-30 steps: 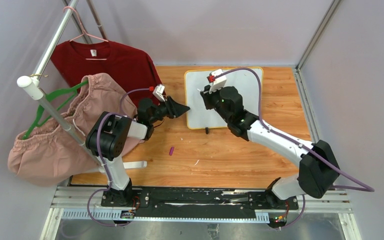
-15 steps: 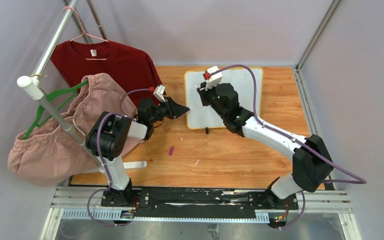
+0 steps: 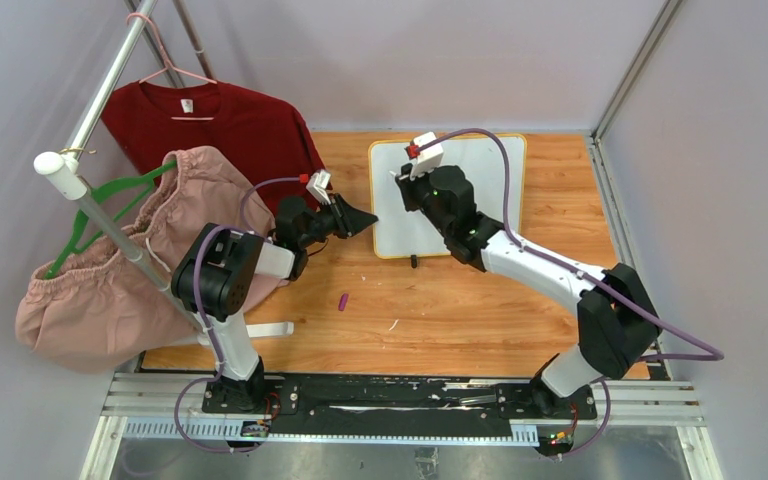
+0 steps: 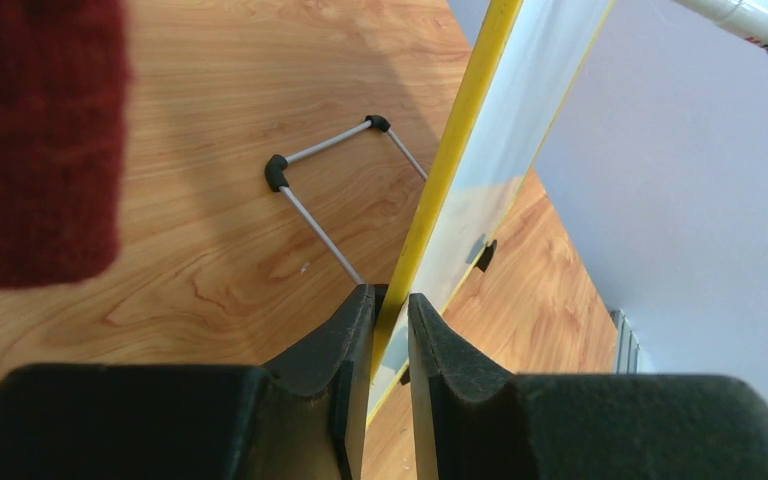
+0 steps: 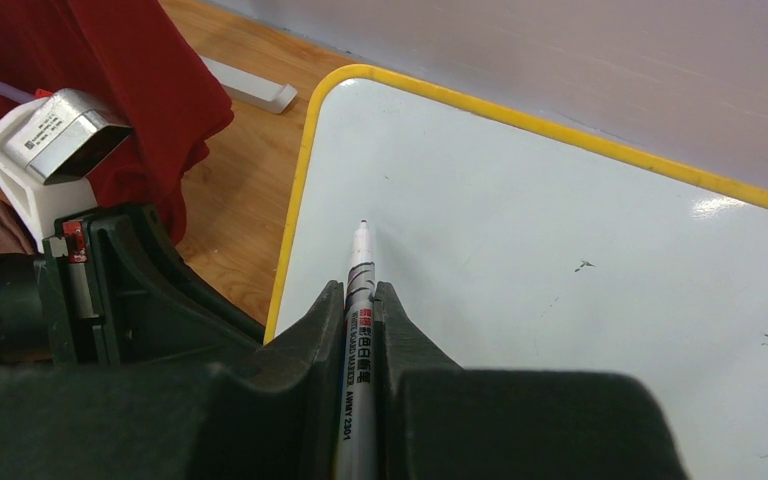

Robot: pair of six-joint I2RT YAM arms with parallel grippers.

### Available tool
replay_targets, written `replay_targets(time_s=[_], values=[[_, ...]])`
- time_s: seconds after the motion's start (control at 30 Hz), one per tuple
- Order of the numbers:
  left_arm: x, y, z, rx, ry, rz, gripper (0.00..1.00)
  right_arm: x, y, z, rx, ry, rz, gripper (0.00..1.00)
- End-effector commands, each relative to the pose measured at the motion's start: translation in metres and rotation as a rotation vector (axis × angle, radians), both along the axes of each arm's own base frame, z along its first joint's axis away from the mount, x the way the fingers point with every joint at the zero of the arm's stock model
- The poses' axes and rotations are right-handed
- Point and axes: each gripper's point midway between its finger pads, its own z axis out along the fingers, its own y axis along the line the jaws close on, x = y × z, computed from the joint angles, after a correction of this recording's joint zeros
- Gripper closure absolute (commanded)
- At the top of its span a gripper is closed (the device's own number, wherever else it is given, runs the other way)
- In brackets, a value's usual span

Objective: Write a sentence on the whiteboard

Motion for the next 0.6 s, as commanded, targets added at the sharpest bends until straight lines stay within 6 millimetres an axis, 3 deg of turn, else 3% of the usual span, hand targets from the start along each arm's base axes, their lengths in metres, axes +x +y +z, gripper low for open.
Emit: replay_targets(time_s=[0.0,0.57], values=[[0.002,-0.004,0.009,-0.003,-0.051,-0.022,0.77,0.012,-0.002,0.021,0.038,-0.050,-0.024,1.00],[0.000,-0.006,0.022,-0.020,-0.087,-0.025,0.88,0.013,-0.010,-0.002,0.002,-0.003,-0.052,1.00]])
